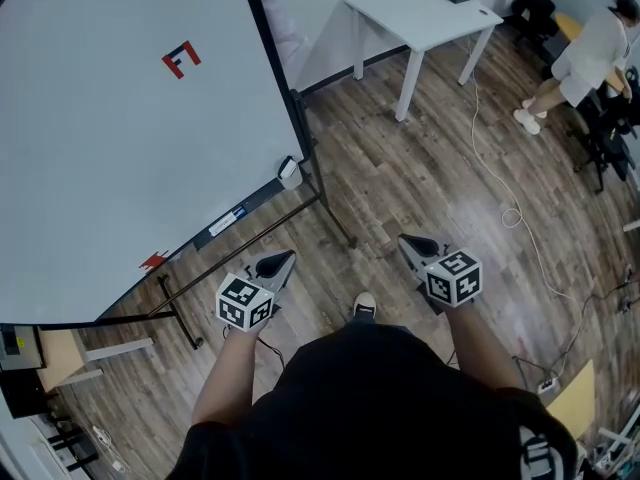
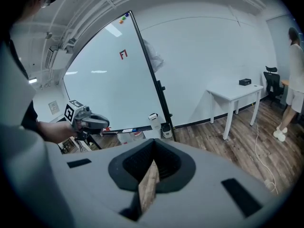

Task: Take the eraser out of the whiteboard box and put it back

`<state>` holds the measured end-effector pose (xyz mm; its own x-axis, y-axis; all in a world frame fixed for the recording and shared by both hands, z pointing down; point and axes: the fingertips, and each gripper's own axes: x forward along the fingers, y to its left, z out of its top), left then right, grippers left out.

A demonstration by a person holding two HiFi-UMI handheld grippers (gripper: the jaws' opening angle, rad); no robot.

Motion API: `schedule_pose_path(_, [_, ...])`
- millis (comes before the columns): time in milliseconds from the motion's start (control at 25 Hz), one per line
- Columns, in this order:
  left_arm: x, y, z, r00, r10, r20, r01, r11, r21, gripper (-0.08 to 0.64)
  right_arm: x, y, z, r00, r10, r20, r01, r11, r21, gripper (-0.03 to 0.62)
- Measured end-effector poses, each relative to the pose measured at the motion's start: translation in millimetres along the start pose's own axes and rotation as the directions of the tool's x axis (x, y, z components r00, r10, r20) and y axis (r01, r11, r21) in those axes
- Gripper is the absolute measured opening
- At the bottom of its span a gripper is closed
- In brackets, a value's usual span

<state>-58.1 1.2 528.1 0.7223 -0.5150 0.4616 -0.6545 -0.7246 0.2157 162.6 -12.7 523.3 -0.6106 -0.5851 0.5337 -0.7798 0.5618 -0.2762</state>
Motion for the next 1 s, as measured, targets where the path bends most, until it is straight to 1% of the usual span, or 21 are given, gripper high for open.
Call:
schedule_pose_path(440, [19.4,16.9,28.2,0.997,0.072,0.008,-0.072,0.997,0.013,0.012,26.9,-23.1,32.1,0.996,0.092,-0.017,-0.093,0.992,-0.086,-0.005])
schedule_pose_path(600, [19.7,22.8,40.3,0.994,0.105,0.026,-0.105,0.994,0.010,0.012,31.5,-29.2,51.8,0.991,0.132,-0.003,-0.132,0.985,-0.107,-0.005])
schedule_pose_path(840, [23.8,25.5,46.2,0.987,0.151,0.046,-0.152,0.988,0.013,0.012,33.8,-44.7,67.5,0.991,0.132,0.010,-0.129,0.980,-0.152,-0.005])
schedule_pose_path(1000, [23.8,23.9,52.3,0.985,0.163,0.057,-0.164,0.986,0.016,0.012,32.0,-46.2,75.5,0.992,0.128,0.008,-0.125,0.975,-0.186,-0.005])
